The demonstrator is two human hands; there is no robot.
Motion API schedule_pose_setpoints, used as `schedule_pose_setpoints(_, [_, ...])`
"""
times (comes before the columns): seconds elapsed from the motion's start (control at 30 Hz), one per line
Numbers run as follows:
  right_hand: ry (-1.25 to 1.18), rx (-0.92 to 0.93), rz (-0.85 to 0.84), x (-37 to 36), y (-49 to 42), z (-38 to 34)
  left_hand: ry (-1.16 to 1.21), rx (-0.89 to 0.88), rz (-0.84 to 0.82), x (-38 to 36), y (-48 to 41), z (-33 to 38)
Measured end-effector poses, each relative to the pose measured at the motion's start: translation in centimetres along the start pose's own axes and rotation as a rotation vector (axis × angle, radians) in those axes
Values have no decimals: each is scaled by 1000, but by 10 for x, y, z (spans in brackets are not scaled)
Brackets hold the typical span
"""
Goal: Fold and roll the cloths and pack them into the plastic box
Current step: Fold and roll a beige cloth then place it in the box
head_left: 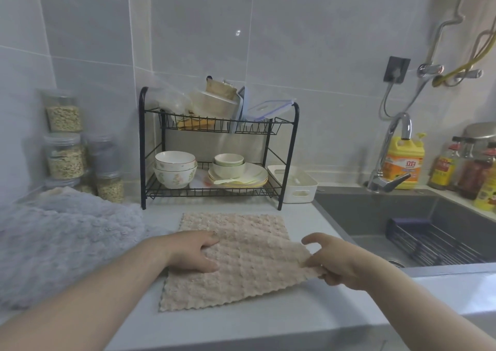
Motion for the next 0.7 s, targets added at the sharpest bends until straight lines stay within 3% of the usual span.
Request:
schedule_pose_setpoints(0.07, [172, -43, -9, 1, 4, 4, 3, -23, -3, 2, 4, 3])
schedule_pose_setpoints(0.13, [506, -22, 46, -1, 8, 1, 11, -33, 34, 5, 7, 7])
schedule_pose_setpoints(0.2, [904, 127, 210, -4, 5, -13, -17, -27, 73, 7, 11, 10])
schedule_pose_setpoints(0.23, [967, 227, 268, -10, 1, -20, -38, -28, 74, 6, 13, 12])
schedule_pose_setpoints(0.33, [893, 410, 201, -33, -16, -27, -84, -36, -22, -4, 13, 14])
schedule_pose_setpoints(0.57, [1005, 380, 70, -44, -42, -19, -70, -30, -139, -9, 4, 1])
schedule_pose_setpoints(0.7, [782, 489, 181, -24, -57, -49, 94, 9, 119, 23, -14, -11])
Point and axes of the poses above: each hand's wrist, its own y-axis away from the middle knuckle, its own x-axis out of the back of the hand, z = x × y, the point moved 6 cm from there along -y, towards the middle knuckle, and after that the axes turned 5 degrees about -x, right-handed, at the moved point
